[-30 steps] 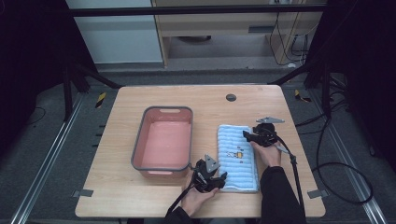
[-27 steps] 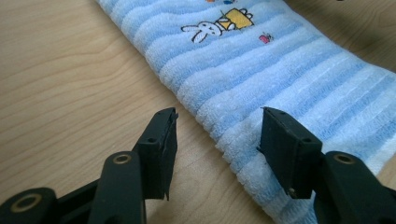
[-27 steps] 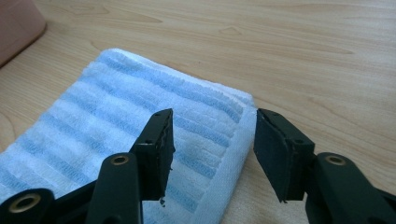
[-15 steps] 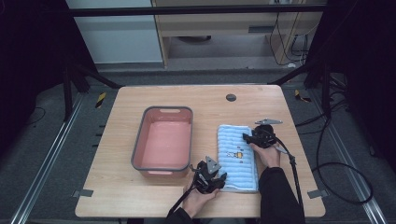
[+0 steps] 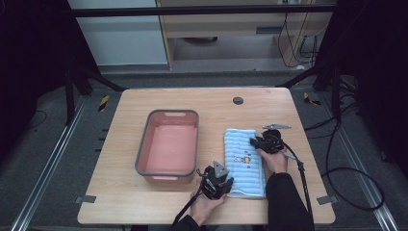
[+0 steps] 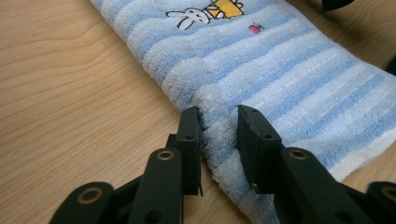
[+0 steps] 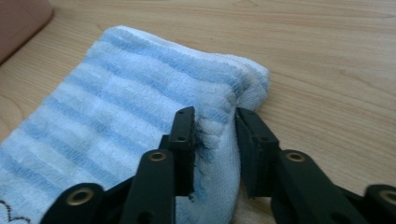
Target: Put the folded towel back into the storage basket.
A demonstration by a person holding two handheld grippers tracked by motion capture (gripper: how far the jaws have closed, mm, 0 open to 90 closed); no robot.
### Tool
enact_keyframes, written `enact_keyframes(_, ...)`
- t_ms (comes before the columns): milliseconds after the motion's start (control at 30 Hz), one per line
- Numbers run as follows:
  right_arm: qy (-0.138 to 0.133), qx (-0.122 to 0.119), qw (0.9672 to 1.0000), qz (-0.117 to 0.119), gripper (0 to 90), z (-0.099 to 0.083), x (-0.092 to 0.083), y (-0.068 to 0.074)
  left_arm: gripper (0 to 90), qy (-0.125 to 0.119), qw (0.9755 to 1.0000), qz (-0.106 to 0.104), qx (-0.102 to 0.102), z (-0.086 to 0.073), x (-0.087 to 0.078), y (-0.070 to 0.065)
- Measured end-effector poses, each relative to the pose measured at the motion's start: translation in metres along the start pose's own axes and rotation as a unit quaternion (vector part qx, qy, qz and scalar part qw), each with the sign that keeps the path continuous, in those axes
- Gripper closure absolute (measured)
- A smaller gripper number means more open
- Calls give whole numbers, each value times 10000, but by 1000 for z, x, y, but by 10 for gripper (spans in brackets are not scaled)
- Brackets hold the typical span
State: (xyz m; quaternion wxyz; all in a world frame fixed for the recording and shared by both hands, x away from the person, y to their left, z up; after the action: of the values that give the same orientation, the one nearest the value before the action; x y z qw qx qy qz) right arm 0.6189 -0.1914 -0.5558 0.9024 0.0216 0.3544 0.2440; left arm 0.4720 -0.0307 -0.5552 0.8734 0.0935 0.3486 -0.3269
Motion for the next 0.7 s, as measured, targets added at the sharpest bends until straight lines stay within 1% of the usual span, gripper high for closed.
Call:
enact_keyframes(100, -8, 12, 10000, 63, 766, 0, 0, 2, 761, 2, 10000, -2, -21, 0, 0, -1)
enact_keyframes(167, -18, -26, 10000, 52, 782, 1, 0, 3, 785, -5, 10000, 3, -31, 1, 0, -1)
enact_keyframes(267, -29, 5, 10000, 74, 796, 1, -1, 3, 817, -24, 9999, -13, -98, 1, 0, -1)
enact_keyframes(300, -40, 23, 10000, 80, 799, 1, -1, 3, 824, -17, 10000, 0, -88, 1, 0, 0)
enact_keyframes(400, -33, 64, 9999, 80, 801, 1, -3, 3, 836, -83, 9998, -73, -180, 3, -2, 0)
enact_keyframes(433, -36, 12, 10000, 55, 801, 2, -4, 3, 838, -118, 9997, -77, -188, 3, -3, 1)
enact_keyframes(500, -40, -16, 10000, 24, 802, 3, -6, 4, 841, -169, 9996, -92, -205, 5, -6, 1)
enact_keyframes(633, -136, -99, 9999, 28, 803, 7, -13, 8, 844, -270, 9995, -83, -168, 11, -14, 3)
enact_keyframes(700, -202, -102, 9997, 51, 803, 10, -18, 10, 845, -325, 9993, -81, -139, 14, -18, 3)
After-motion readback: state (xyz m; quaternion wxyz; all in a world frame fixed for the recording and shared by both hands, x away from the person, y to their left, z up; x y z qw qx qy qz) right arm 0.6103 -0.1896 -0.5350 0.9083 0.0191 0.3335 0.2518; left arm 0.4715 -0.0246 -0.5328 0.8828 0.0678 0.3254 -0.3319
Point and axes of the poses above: each handheld gripper's, and its own axes: x roughly forward along the jaws, z roughly out of its top, y roughly to its left, the point moved 8 cm from there along x, roughly forward along the jaws, and after that the axes turned 3 degrees about z, right-handed, at the moved point
